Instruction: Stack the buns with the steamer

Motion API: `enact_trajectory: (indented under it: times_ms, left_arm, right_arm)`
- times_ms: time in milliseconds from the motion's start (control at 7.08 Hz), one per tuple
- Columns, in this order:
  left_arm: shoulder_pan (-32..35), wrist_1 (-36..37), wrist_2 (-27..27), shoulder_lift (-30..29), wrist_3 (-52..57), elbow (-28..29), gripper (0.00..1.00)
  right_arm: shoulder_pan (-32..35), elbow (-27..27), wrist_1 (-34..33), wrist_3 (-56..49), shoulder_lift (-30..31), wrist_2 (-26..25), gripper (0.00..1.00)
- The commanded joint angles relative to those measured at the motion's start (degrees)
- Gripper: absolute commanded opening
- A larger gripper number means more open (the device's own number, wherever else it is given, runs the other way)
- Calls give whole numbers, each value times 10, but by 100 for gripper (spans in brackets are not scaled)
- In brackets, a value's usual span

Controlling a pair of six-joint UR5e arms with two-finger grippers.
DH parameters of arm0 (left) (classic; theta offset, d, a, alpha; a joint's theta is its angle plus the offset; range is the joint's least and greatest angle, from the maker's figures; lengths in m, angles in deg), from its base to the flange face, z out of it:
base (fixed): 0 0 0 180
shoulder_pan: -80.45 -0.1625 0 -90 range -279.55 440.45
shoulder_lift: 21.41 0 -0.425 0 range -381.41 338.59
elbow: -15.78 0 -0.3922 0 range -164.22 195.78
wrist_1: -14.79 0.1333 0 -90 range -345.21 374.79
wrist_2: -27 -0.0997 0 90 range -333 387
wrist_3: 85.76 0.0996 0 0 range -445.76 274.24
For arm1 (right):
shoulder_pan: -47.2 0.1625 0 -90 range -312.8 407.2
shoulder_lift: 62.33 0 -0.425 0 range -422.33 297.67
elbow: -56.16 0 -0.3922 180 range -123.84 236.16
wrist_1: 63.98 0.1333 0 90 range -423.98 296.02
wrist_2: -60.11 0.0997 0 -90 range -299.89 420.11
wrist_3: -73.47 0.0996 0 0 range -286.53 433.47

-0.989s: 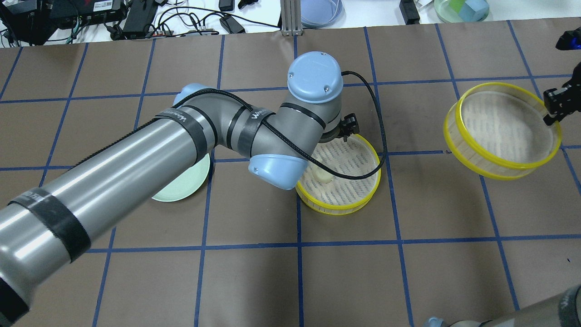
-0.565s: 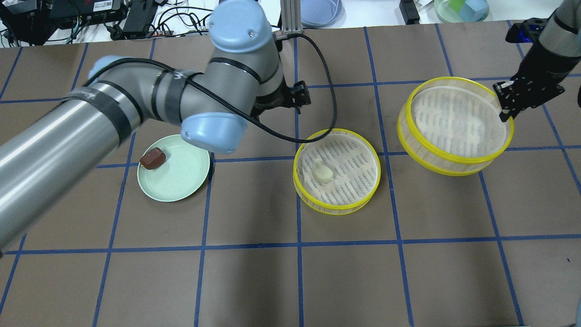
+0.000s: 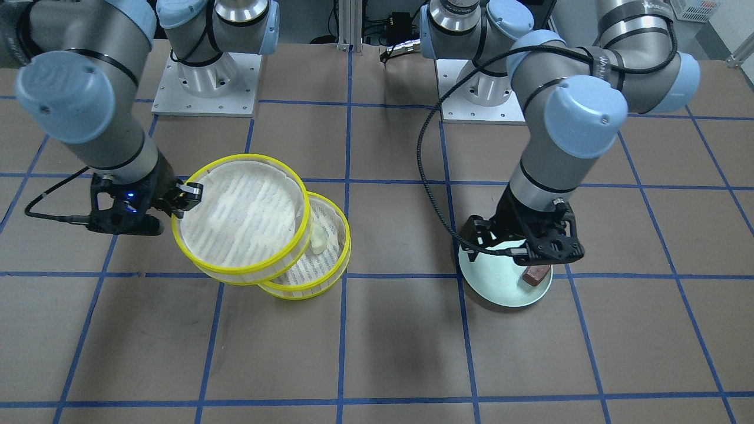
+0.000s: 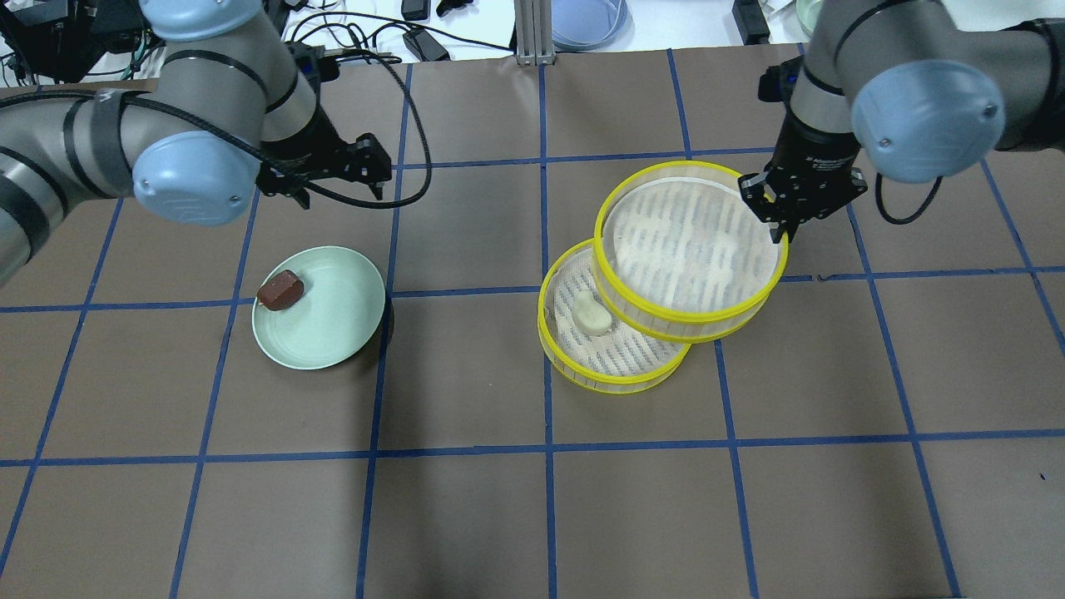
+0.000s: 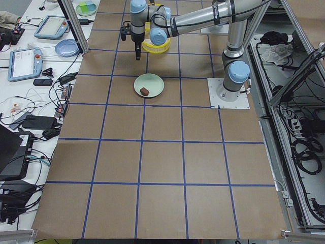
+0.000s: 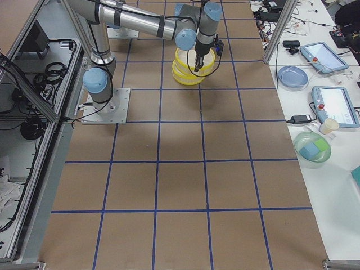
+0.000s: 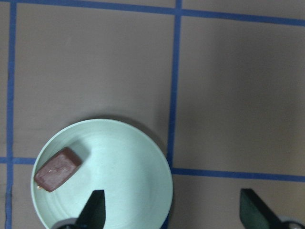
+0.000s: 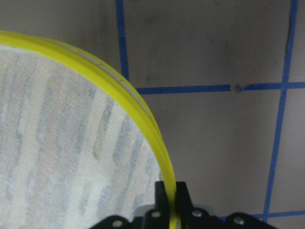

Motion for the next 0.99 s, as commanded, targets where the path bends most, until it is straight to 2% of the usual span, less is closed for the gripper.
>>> enact_trajectory:
  times_ms: [0,141,283,848]
  left_arm:
    - [-54,20,1,-32,41,-35,98]
    - [-57,23,-2,-46,43,-36,98]
    - [-66,25,-3,-60,51,-36,94]
    - [-95,30,-3,-98,58,-49,92]
  right_arm:
    - [36,-61,-100,15,-7,1,0]
    - [42,-77,-132,15,-7,2,0]
    - [60,-81,-134,15,-10,-2,0]
    - [71,-81,-136,13,-21,-36,0]
